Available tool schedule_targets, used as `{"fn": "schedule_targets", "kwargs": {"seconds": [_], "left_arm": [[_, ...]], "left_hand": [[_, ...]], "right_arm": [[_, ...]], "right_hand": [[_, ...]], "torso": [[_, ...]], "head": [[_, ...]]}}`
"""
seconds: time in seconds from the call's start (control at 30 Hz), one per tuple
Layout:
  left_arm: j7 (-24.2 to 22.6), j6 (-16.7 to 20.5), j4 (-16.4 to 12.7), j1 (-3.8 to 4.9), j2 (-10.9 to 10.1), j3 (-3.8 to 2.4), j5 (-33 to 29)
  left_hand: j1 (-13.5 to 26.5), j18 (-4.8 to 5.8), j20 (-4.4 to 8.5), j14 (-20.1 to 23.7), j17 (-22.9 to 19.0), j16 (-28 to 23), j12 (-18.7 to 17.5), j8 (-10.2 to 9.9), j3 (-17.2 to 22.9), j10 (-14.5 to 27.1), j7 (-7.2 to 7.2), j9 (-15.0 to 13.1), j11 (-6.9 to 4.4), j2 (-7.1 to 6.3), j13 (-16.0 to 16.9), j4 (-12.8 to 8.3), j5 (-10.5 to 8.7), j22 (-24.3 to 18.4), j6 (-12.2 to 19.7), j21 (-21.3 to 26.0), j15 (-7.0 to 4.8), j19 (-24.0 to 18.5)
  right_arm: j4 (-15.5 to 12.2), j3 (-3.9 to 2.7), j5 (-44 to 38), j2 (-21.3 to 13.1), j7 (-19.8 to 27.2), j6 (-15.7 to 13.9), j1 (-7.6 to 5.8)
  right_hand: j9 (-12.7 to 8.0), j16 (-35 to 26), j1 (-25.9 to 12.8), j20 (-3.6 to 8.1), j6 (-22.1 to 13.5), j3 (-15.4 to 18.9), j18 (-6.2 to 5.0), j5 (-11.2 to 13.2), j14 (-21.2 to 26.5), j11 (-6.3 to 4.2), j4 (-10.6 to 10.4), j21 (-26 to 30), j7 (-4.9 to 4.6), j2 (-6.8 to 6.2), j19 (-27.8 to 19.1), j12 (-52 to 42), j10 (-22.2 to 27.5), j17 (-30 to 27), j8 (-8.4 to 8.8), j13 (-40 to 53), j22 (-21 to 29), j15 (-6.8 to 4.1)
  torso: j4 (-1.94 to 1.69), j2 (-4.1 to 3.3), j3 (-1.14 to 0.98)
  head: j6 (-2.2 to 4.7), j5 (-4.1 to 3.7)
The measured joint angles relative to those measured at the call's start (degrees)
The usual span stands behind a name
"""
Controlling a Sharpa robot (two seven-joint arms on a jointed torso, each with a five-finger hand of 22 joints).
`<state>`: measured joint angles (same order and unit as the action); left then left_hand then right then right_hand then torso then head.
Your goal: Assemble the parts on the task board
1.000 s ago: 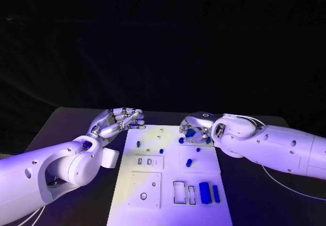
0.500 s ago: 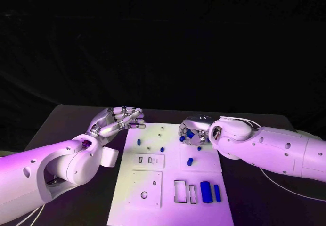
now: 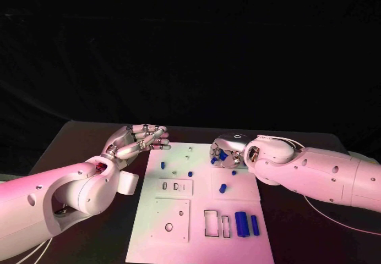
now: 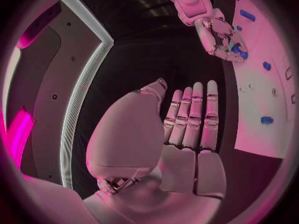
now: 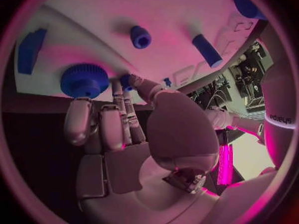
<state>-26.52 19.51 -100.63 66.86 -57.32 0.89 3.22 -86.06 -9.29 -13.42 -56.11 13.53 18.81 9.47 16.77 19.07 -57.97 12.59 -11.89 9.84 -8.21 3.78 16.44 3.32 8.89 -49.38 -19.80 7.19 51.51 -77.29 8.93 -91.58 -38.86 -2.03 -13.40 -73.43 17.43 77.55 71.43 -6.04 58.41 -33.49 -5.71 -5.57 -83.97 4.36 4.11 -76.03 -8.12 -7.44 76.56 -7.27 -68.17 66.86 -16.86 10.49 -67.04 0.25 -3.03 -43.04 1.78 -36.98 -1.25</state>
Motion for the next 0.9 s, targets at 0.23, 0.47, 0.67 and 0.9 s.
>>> {"fn": "schedule_targets", "kwargs": {"seconds": [0.23, 0.47, 0.67, 0.9], "left_arm": [[0.09, -0.12, -0.01, 0.08, -0.08, 0.00, 0.00], [0.21, -0.24, -0.01, 0.11, -0.14, 0.00, 0.00], [0.31, -0.36, 0.11, 0.13, -0.16, 0.00, -0.01], [0.39, -0.53, 0.52, 0.15, -0.06, -0.01, -0.01]], "left_hand": [[0.00, 0.01, 0.00, 0.00, 0.00, 0.00, 0.00, 0.00, 0.00, 0.00, 0.00, 0.00, 0.00, 0.00, 0.00, 0.00, 0.00, 0.00, 0.00, 0.00, 0.00, 0.00], [0.00, 0.00, 0.00, 0.00, 0.06, 0.00, -0.22, 0.00, 0.00, -0.21, 0.00, 0.00, 0.21, 0.00, 0.00, 0.00, 0.00, -0.06, 0.00, 0.00, 0.00, 0.00], [0.00, 0.00, 0.00, 0.00, 0.14, 0.00, -0.22, 0.00, 0.15, -0.21, 0.00, 0.00, 0.21, 0.00, -0.01, 0.16, 0.00, -0.06, 0.00, 0.00, 0.00, 0.00], [0.00, 0.00, 0.00, 0.00, 0.14, 0.00, -0.45, 0.00, 0.31, -0.20, 0.00, 0.01, 0.20, 0.00, -0.01, -0.01, 0.00, -0.06, 0.00, 0.00, 0.00, 0.00]], "right_arm": [[-0.08, 0.02, 0.03, 0.16, -0.61, -1.39, 0.05], [-1.57, 0.09, -0.07, -0.52, -1.40, -3.65, 0.20], [-2.68, -0.21, -0.09, -0.50, -2.51, -6.53, -0.12], [0.53, -0.45, -0.10, 3.38, -3.79, -9.78, -0.79]], "right_hand": [[-0.01, 0.66, 0.14, 0.51, 0.35, -1.65, 0.88, 0.85, -0.06, -0.30, 1.37, -1.73, 0.11, 0.27, 1.32, -0.35, -0.49, 0.39, -1.12, 0.50, -2.91, -0.48], [-0.01, 0.66, 0.14, 0.51, 0.07, -1.87, 0.87, 1.01, -0.05, -0.30, 1.59, -1.96, 0.44, 0.28, 1.32, -0.35, -0.49, 0.33, -1.36, 0.53, -3.43, -0.48], [-0.01, 0.92, 0.15, 0.51, 0.02, -2.04, 0.88, 0.44, -0.05, -0.30, 1.43, -2.34, 0.48, 0.28, 1.32, -0.35, -0.49, 0.31, -2.00, 0.53, -3.68, -0.48], [-0.01, 0.92, 0.15, 0.51, -0.35, -2.22, 0.87, 0.45, -0.05, -0.31, 1.55, -2.34, 0.33, 0.27, 1.32, -0.04, -0.50, 0.38, -2.46, 0.52, -3.86, -0.48]], "torso": [[0.00, -0.19, -0.03], [0.05, -0.20, -0.03], [0.08, -0.20, 0.00], [-0.09, -0.36, 0.00]], "head": [[0.00, 0.04], [0.08, -0.01], [0.54, 0.07], [1.08, -0.09]]}}
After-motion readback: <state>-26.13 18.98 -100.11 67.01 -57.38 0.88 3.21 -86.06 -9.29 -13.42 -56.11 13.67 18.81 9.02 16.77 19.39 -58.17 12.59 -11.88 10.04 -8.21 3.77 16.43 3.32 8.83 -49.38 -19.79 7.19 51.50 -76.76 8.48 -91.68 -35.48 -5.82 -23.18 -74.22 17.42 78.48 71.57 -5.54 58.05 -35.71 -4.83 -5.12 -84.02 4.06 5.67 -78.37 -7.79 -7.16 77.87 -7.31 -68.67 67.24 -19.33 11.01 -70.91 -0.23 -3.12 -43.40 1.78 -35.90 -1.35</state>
